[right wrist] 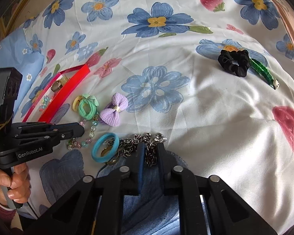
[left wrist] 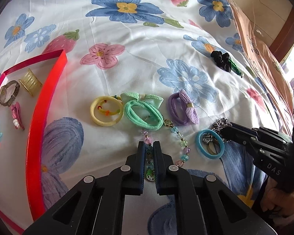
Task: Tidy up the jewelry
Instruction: 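Grasp the bead bracelet with the left tool while the right tool grasps the silver chain, then carry both items into the red box and open both tools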
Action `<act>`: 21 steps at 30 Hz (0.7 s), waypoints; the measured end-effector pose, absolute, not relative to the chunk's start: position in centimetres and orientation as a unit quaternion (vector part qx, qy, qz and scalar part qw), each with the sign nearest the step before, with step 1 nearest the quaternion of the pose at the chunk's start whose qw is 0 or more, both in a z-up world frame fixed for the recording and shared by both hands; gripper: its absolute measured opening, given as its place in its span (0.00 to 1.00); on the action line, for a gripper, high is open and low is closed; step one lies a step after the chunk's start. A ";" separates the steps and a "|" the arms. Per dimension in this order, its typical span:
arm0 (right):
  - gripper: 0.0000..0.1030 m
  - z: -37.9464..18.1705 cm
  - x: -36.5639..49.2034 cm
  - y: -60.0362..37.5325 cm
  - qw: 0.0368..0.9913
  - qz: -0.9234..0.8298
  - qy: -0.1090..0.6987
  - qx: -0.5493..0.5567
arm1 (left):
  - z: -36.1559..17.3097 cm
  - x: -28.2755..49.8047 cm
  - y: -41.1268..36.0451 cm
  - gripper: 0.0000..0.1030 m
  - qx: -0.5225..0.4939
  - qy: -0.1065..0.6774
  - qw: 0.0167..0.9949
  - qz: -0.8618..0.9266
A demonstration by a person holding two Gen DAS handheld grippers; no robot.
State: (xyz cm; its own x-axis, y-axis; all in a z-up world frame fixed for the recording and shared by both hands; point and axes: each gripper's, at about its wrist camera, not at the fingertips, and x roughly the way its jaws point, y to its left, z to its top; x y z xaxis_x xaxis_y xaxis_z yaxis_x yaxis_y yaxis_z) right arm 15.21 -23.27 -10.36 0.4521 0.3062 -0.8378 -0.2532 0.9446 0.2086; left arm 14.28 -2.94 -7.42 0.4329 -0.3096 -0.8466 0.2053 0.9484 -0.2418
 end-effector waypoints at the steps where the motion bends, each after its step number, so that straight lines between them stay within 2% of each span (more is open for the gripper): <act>1: 0.11 -10.1 15.2 -23.4 0.852 0.166 0.495 0.035 | -7.2 14.0 -2.8 0.06 -0.054 0.508 0.846 -0.154; 21: 0.11 -1.0 15.0 -19.9 0.886 0.227 0.401 0.052 | 1.9 6.8 5.9 0.06 -0.110 0.413 0.894 -0.133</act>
State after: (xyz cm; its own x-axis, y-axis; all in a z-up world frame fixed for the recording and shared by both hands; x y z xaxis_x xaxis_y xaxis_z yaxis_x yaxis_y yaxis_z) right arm 14.97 -19.94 -0.98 0.5745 0.4443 -0.6874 -0.3616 0.8912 0.2739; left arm 6.81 5.87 1.86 0.6235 -0.3281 -0.7096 0.1459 0.9406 -0.3067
